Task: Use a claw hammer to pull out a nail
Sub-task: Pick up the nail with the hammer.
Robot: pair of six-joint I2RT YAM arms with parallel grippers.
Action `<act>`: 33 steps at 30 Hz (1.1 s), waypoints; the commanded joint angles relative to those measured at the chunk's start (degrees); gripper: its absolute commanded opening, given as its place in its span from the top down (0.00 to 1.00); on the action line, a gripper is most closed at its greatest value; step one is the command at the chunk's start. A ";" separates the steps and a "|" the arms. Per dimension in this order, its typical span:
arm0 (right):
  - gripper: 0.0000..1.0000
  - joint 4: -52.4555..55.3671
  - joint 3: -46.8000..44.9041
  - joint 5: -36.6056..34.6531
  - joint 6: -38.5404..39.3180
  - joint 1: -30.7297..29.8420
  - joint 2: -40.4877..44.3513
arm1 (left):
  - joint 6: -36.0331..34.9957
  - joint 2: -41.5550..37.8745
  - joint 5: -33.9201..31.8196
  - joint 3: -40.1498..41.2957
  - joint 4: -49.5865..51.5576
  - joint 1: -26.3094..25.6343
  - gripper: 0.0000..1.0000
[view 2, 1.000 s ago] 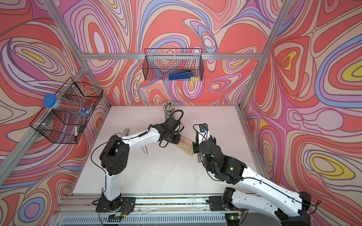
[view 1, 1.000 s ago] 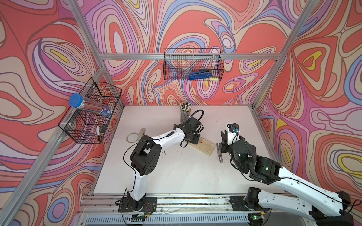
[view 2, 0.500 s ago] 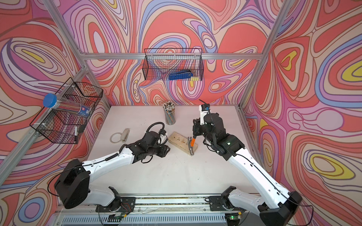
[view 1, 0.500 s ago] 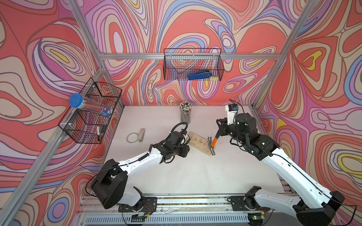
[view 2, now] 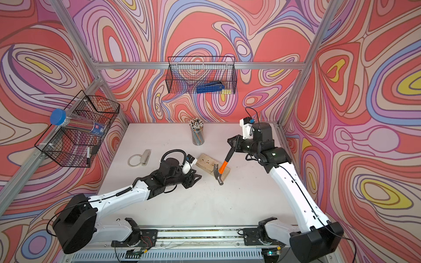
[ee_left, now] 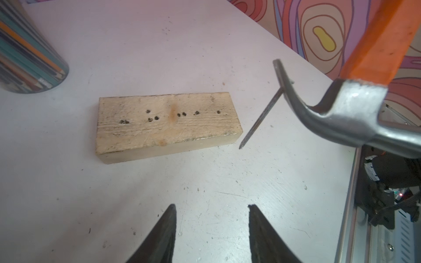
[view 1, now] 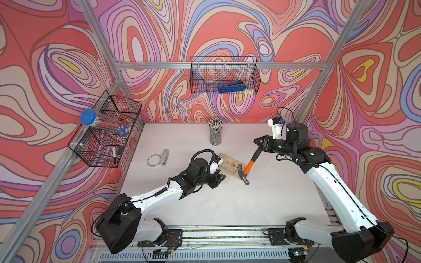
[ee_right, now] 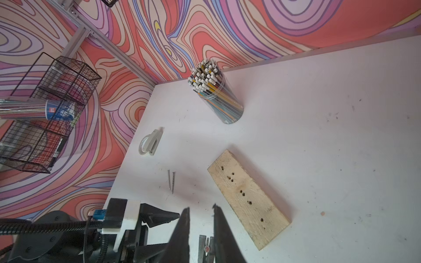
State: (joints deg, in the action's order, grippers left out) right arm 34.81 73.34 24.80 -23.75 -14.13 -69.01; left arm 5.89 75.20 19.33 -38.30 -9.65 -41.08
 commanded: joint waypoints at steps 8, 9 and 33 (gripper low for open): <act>1.00 -3.92 1.08 10.32 -4.67 1.01 0.02 | -10.02 0.45 7.56 -1.81 -1.51 -1.41 0.48; 1.00 -4.26 0.94 10.60 -4.88 1.03 0.03 | -10.10 0.77 7.64 -2.10 -1.51 -1.54 0.49; 1.00 -3.17 -0.49 13.74 -4.72 1.65 -2.03 | -8.46 2.50 7.94 -4.76 -1.69 -1.80 1.00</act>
State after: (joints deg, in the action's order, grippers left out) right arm 32.86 72.47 35.44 -27.24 -12.95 -70.74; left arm -1.89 78.22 27.31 -41.65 -11.53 -42.92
